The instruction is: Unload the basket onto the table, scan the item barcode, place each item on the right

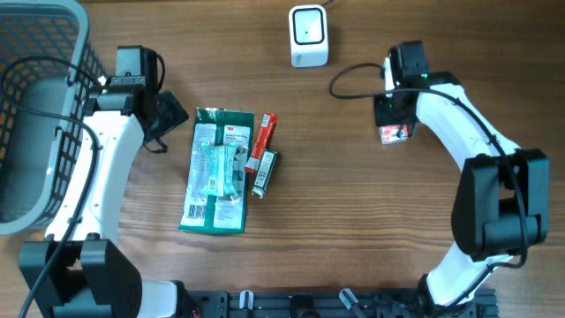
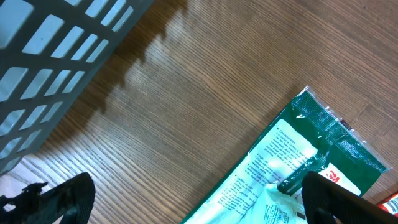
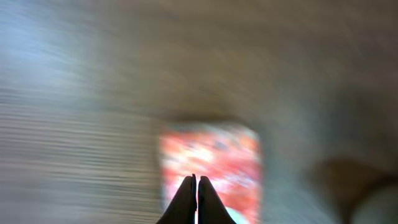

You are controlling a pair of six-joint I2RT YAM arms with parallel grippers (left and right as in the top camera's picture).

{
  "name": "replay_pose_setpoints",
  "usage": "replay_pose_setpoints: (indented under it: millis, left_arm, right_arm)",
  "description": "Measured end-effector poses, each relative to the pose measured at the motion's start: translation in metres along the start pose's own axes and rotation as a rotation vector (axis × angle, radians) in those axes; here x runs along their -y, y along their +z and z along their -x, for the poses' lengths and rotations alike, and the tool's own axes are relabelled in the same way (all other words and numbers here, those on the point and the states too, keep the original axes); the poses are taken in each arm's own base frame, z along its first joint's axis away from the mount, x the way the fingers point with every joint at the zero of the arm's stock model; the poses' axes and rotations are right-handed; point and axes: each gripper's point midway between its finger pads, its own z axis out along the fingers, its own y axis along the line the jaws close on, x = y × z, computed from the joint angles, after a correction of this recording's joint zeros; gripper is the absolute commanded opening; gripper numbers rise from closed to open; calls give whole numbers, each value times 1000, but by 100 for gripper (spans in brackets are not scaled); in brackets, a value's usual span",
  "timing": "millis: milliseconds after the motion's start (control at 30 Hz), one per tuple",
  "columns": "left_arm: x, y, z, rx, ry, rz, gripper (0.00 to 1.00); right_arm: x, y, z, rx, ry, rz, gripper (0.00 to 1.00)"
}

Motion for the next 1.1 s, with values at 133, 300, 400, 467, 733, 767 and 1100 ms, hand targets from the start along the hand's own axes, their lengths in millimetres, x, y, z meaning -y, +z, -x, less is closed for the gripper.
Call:
replay_pose_setpoints:
  millis: [133, 300, 400, 467, 733, 767, 1100]
  left_arm:
    - [0, 0, 0, 0, 0, 0, 100]
    - [0, 0, 0, 1, 0, 0, 100]
    - [0, 0, 0, 0, 0, 0, 100]
    - [0, 0, 0, 0, 0, 0, 100]
    - [0, 0, 0, 0, 0, 0, 100]
    - [0, 0, 0, 0, 0, 0, 100]
    - [0, 0, 0, 0, 0, 0, 100]
  right_arm:
    - [-33, -8, 10, 46, -45, 96, 4]
    - [-52, 4, 2, 59, -84, 119, 4]
    - [-45, 16, -9, 25, -81, 85, 4]
    - [-38, 24, -14, 4, -78, 52, 4]
    - [8, 30, -30, -68, -46, -126, 5]
    - [17, 30, -33, -78, -35, -150, 8]
    - [-35, -3, -8, -67, 28, 161, 22]
